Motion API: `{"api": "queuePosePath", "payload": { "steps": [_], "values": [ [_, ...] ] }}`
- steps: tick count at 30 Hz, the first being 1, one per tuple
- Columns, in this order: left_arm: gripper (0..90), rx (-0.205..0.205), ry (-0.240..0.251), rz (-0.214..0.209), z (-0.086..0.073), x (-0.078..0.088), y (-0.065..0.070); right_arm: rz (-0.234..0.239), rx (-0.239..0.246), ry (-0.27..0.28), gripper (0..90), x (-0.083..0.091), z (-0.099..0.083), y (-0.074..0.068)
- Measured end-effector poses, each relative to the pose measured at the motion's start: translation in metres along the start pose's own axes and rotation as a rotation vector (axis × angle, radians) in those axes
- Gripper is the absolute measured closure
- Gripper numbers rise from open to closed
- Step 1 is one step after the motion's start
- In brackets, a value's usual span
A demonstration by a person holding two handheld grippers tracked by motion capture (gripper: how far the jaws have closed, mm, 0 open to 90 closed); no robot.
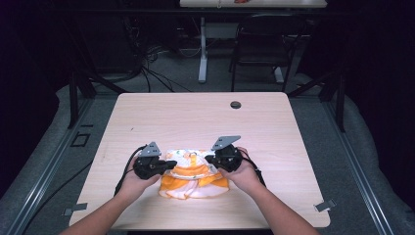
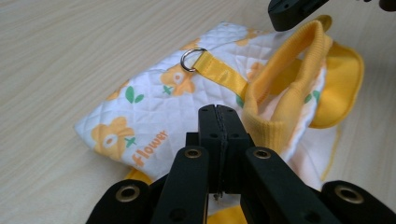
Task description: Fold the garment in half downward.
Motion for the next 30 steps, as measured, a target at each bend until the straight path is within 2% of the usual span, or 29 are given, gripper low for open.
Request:
{"api": "queuePosePath", "payload": {
  "steps": [6,11,21,23,24,30],
  "values": [
    [90.0,-0.016,-0.012,-0.041,-0.007,0.003,0.014,0.045,0.048,-0.028,89.9,0.005,-0.010,-0.017],
    [90.0,-0.017,-0.033,-0.069,-0.017,0.001,0.023,0.070,0.055,-0.057,90.0,0.004,-0.023,-0.027],
    [90.0,-0.038,-0.064,-0.077,-0.037,-0.005,0.033,0.100,0.044,-0.077,90.0,0.003,-0.041,-0.038],
    [90.0,-0.033,-0.064,-0.079,-0.041,-0.005,0.034,0.096,0.057,-0.094,90.0,0.003,-0.044,-0.040],
    [90.0,-0.033,-0.066,-0.079,-0.042,-0.006,0.034,0.102,0.044,-0.088,90.0,0.001,-0.047,-0.042],
    [90.0,-0.022,-0.059,-0.076,-0.049,-0.009,0.033,0.106,0.039,-0.097,90.0,-0.003,-0.055,-0.046]
  ]
}}
Point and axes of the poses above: each handheld gripper's, and its own axes: x roughly backward along the jaws, z roughly out of its top, y roughly to its right, the point moved 3 cm from there along -x, roughly forward along the jaws, and after that the axes turned 2 degrees about -z, right-handed, at the moved point
